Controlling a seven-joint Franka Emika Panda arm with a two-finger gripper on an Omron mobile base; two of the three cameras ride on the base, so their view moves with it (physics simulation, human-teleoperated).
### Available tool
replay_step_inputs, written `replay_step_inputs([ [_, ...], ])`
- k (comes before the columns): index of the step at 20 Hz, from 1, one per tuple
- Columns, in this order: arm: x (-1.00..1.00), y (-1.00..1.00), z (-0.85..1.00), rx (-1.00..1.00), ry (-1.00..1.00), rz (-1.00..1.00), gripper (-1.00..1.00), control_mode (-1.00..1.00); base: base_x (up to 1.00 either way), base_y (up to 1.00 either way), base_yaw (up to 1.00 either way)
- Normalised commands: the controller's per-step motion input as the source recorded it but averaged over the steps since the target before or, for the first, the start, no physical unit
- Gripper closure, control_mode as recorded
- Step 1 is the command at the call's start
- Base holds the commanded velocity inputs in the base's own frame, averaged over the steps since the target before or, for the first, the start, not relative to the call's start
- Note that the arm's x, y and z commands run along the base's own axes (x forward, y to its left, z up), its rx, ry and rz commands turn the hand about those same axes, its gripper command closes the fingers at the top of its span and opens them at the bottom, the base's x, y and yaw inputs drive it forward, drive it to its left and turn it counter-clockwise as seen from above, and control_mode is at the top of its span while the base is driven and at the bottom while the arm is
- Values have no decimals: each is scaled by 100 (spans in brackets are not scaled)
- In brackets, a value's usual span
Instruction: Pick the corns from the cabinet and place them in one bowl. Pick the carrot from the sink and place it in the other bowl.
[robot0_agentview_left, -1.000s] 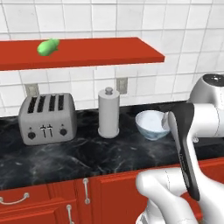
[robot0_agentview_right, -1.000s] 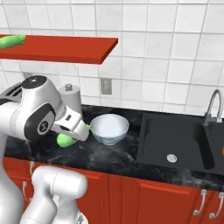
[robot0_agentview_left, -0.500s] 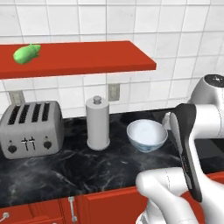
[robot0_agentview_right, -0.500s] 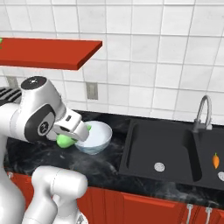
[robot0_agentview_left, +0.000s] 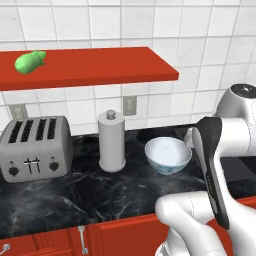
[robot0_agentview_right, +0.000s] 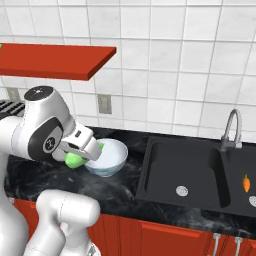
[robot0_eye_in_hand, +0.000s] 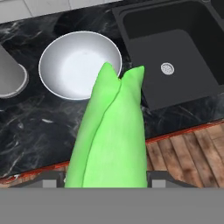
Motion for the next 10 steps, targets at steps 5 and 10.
replay_step_inputs([
  [5,0,0,0,0,0,0,100,-100,0,0,0],
  [10,34,-2,-17,3,-10,3,100,-100,0,0,0],
])
